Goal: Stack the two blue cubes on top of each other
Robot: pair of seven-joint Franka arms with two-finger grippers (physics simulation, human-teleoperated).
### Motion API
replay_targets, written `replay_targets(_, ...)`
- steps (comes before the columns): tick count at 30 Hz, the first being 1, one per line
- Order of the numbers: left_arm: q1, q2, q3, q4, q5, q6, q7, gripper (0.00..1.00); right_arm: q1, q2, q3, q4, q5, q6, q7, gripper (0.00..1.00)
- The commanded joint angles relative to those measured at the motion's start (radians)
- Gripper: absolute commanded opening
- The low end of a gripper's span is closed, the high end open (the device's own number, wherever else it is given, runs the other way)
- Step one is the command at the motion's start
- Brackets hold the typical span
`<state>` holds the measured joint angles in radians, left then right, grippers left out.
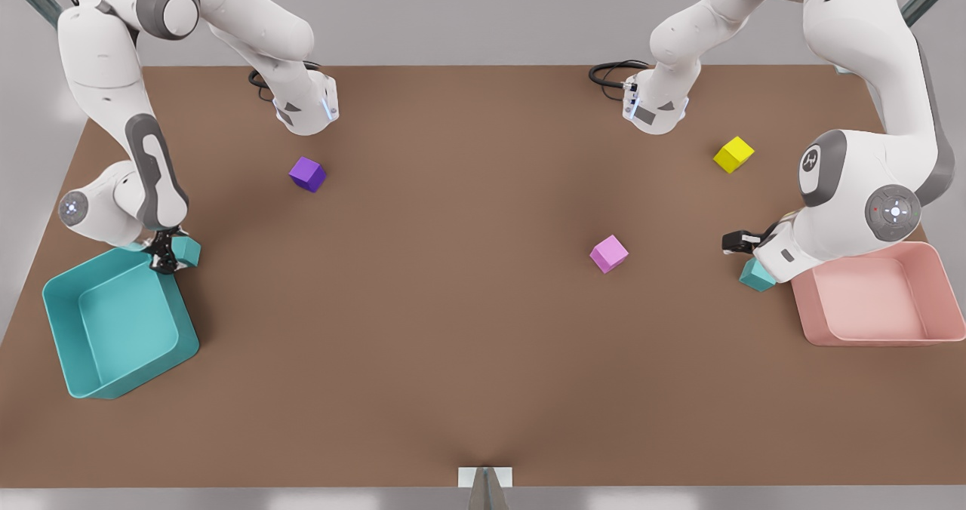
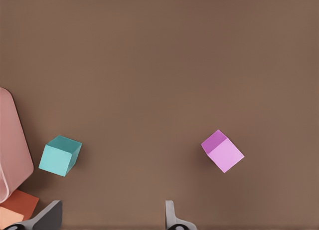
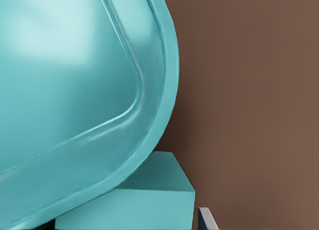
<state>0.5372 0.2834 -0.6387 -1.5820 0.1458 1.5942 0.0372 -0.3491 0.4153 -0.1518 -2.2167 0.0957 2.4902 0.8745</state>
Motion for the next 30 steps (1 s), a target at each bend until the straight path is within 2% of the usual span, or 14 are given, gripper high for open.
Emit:
replay_targets(1, 0.000, -0.001, -0.001, 0.000, 0.000, 0.000, 0.000, 1.00, 0.002, 0.008, 0.000, 0.002, 0.001, -0.001, 0.006, 0.99)
replay_targets(3, 0.000, -0.001, -0.001, -0.001, 0.001, 0.000, 0.000, 1.00, -0.001, 0.007, 0.000, 0.002, 0.001, -0.001, -0.003, 0.99)
replay_targets(5, 0.000, 0.000, -0.001, -0.001, 0.000, 0.000, 0.000, 1.00, -0.002, 0.007, 0.000, 0.000, 0.001, -0.001, -0.048, 0.89)
replay_targets(6, 0.000, -0.001, -0.001, -0.001, 0.001, 0.000, 0.000, 1.00, -0.002, 0.011, 0.000, 0.000, 0.004, -0.001, -0.048, 0.74)
replay_targets(8, 0.000, 0.000, -0.001, -0.001, 0.001, 0.001, 0.000, 1.00, -0.002, 0.011, 0.002, 0.000, 0.006, -0.001, -0.042, 0.70)
replay_targets(13, 0.000, -0.001, -0.001, -0.001, 0.000, 0.000, 0.000, 1.00, -0.004, -0.035, 0.002, -0.014, 0.006, -0.069, -0.051, 0.70)
replay_targets(17, 0.029, 0.002, 0.004, 0.004, -0.002, -0.076, 0.006, 1.00, -0.001, -0.061, 0.002, -0.024, 0.044, -0.142, -0.060, 0.70)
replay_targets(20, 0.023, 0.022, 0.004, 0.025, -0.002, -0.077, -0.125, 1.00, 0.005, -0.119, 0.008, -0.052, 0.044, -0.218, -0.061, 0.71)
replay_targets(22, 0.017, 0.077, 0.004, 0.020, 0.012, -0.028, -0.125, 1.00, 0.073, -0.171, 0.009, -0.052, 0.094, -0.304, -0.060, 0.71)
replay_targets(23, 0.015, 0.094, 0.010, -0.022, 0.043, 0.058, -0.117, 1.00, 0.124, -0.194, 0.009, -0.052, 0.127, -0.327, -0.051, 0.71)
replay_targets(25, 0.004, 0.086, 0.031, -0.033, 0.041, 0.049, -0.069, 1.00, 0.234, -0.230, 0.009, -0.049, 0.208, -0.363, -0.026, 0.71)
replay_targets(26, -0.176, 0.076, 0.242, -0.038, 0.035, 0.084, 0.019, 1.00, 0.314, -0.239, 0.009, -0.040, 0.268, -0.367, -0.011, 0.71)
replay_targets(28, -0.632, 0.080, 0.760, -0.064, 0.017, 0.177, 0.171, 1.00, 0.472, -0.216, 0.008, -0.011, 0.375, -0.353, 0.032, 0.71)
replay_targets(30, -0.611, 0.148, 0.769, -0.066, 0.011, 0.291, 0.216, 1.00, 0.656, -0.153, 0.008, 0.049, 0.424, -0.271, 0.153, 0.71)
